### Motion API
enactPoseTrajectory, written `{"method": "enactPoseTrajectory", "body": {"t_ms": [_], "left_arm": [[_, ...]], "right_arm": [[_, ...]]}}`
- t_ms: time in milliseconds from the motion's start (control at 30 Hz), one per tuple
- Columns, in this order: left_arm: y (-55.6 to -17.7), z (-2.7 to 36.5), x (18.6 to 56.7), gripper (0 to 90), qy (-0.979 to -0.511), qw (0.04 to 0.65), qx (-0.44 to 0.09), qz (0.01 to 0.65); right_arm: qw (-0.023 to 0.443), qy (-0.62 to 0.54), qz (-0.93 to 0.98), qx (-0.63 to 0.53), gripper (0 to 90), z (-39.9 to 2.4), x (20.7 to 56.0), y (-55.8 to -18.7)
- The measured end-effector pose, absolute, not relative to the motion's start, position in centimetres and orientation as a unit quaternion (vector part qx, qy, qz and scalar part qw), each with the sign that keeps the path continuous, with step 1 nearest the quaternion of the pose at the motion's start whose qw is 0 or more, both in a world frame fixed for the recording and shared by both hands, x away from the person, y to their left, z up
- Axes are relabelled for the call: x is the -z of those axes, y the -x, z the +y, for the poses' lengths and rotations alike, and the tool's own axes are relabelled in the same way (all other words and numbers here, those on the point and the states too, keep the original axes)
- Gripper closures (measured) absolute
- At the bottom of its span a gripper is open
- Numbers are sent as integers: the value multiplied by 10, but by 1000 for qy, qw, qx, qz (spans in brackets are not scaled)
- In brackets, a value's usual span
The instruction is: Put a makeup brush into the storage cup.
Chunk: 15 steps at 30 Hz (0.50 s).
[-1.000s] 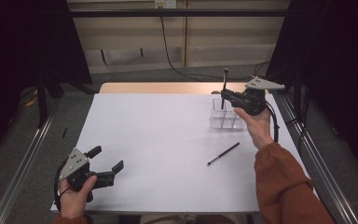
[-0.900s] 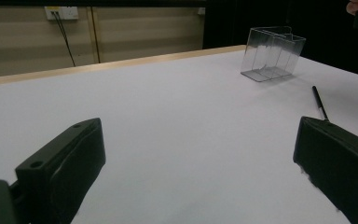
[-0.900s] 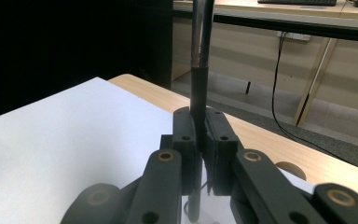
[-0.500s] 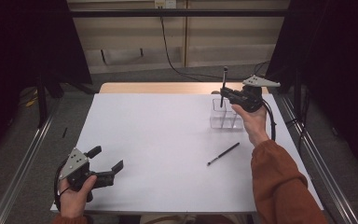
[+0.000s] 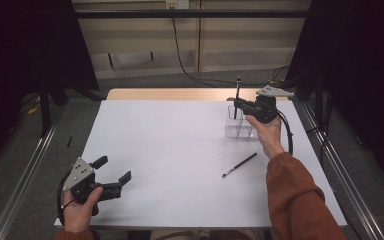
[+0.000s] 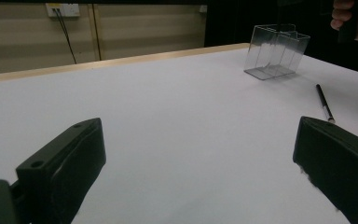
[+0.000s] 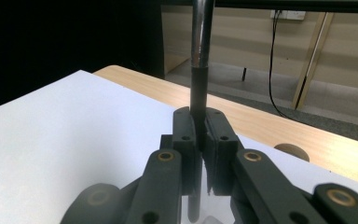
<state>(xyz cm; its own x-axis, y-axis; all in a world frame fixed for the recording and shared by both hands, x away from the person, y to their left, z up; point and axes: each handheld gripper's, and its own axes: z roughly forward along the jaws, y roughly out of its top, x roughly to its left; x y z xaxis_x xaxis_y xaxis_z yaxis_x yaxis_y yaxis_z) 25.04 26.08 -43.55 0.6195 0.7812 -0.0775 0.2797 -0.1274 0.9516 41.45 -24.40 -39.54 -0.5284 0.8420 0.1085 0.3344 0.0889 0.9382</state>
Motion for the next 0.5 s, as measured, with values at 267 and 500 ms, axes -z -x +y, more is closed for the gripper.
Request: {"method": "enactPoseTrajectory", "body": {"t_ms": [267, 500], "left_arm": [[-250, 261, 436, 23, -716, 546, -230, 370], [-251, 261, 436, 23, -716, 547, -230, 367]], "right_arm": [[235, -428, 698, -524, 838, -248, 405, -415], [229, -436, 698, -520, 839, -249, 416, -413]]}}
